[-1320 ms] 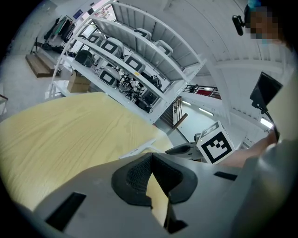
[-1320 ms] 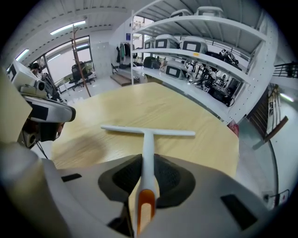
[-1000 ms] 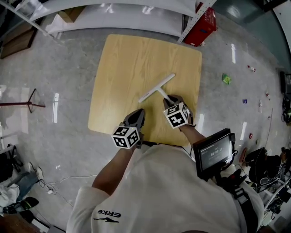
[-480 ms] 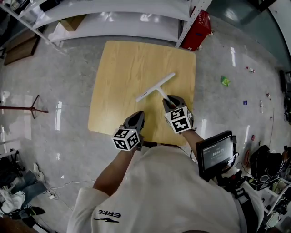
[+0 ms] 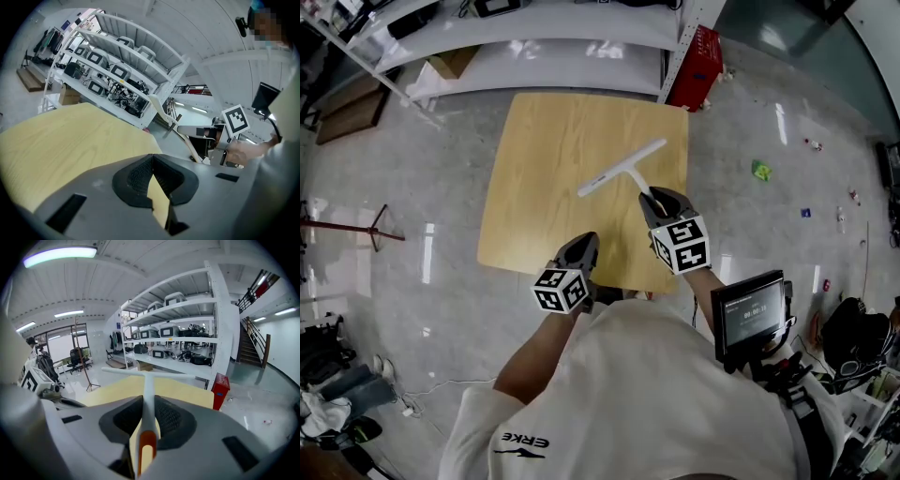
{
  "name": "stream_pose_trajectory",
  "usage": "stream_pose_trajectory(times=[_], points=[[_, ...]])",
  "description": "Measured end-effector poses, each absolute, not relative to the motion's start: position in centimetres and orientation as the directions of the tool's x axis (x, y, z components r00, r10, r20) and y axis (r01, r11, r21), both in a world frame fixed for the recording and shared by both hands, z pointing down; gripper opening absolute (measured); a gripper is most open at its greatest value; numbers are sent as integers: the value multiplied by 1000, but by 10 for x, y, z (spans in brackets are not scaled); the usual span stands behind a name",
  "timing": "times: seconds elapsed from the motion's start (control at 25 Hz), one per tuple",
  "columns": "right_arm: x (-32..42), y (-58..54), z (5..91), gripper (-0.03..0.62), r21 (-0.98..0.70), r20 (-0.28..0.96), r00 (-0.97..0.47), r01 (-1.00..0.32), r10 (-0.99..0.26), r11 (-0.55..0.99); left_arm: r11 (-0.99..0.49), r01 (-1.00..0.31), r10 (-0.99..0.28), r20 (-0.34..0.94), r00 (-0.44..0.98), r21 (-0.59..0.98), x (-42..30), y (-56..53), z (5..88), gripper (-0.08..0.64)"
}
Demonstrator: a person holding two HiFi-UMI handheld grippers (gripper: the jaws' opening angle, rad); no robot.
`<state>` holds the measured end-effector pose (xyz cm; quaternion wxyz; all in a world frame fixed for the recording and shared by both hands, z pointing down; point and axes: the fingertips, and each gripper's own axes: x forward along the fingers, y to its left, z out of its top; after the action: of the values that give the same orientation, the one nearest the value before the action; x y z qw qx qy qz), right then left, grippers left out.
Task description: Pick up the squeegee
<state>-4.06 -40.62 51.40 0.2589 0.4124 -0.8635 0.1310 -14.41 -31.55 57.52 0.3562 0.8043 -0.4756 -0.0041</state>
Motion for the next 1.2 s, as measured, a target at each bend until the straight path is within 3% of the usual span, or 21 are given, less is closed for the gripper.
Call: stream_pose_trajectory(times=[0.4,0.68,0.92,1.2], points=[[-18,-406,491,84,-116,459,-601,-771,-655,626,-287,-771,-802,297,518,569,-129,-303,582,5],[20,-345,460,83,-150,413,-659,-730,-628,667,-255,-791,-853,257,455,555,-93,-239,547,5],[14,-319,459,84,-168,399,-683,-711,-612,683,-241,-803,-884,219,413,545,-106,-228,528,5],[-3,-271,453,84,-179,379,-675,-725,-633,666,-314,-790,-865,184,466,526,-121,-204,507,5]])
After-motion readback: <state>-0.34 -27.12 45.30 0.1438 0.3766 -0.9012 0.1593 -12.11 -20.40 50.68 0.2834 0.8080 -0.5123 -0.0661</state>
